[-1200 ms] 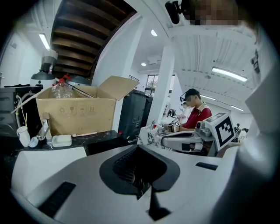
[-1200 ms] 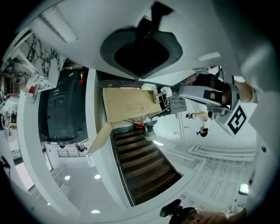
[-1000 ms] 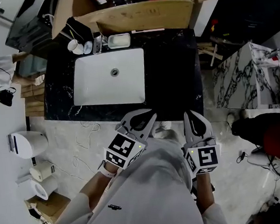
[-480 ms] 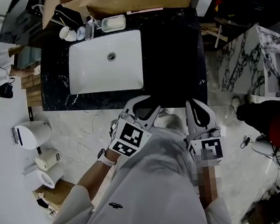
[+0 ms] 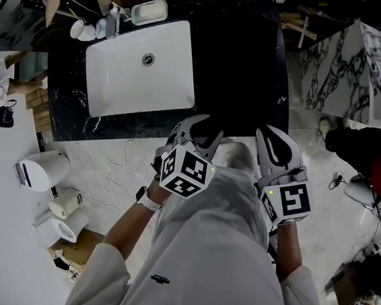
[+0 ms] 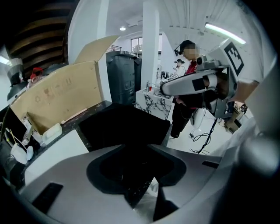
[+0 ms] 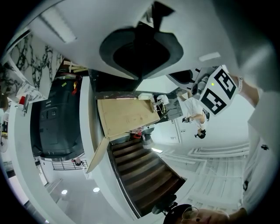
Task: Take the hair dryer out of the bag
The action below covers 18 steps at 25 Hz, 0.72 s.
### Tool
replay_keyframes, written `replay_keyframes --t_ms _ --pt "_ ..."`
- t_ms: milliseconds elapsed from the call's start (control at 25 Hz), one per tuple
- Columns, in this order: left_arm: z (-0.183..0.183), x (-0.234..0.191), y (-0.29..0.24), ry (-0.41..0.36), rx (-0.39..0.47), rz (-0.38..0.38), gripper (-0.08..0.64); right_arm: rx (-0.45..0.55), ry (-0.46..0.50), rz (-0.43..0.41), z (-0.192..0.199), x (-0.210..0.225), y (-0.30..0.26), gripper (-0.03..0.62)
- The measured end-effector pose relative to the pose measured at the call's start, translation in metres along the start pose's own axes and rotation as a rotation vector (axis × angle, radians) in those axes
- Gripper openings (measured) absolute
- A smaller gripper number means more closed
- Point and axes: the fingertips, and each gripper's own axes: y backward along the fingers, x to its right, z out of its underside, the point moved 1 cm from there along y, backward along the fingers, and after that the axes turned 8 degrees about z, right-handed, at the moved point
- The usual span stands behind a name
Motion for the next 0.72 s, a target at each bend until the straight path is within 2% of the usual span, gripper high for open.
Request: replay_keyframes --t_ms 160,280,480,720 --pt "0.003 -0.005 -0.009 0.012 -0.009 0.006 0.128 -0.018 0.002 -0.003 0.003 0.002 -0.006 0.031" --pt "0.003 -0.015 -0.012 0.037 0.005 -0.022 0.041 -0.030 -0.003 -0.005 0.008 0.002 -0.010 0.031" --pt "0.002 -0.023 -0.013 0.088 0.018 0.001 0.029 -0.051 -0.007 -0.018 0.016 -0.003 -0.015 0.031" --pt "-0.012 -0.035 -0.011 0.162 0.081 0.020 0.028 -0.072 -0.019 -0.025 0.023 -0.008 -0.018 0.045"
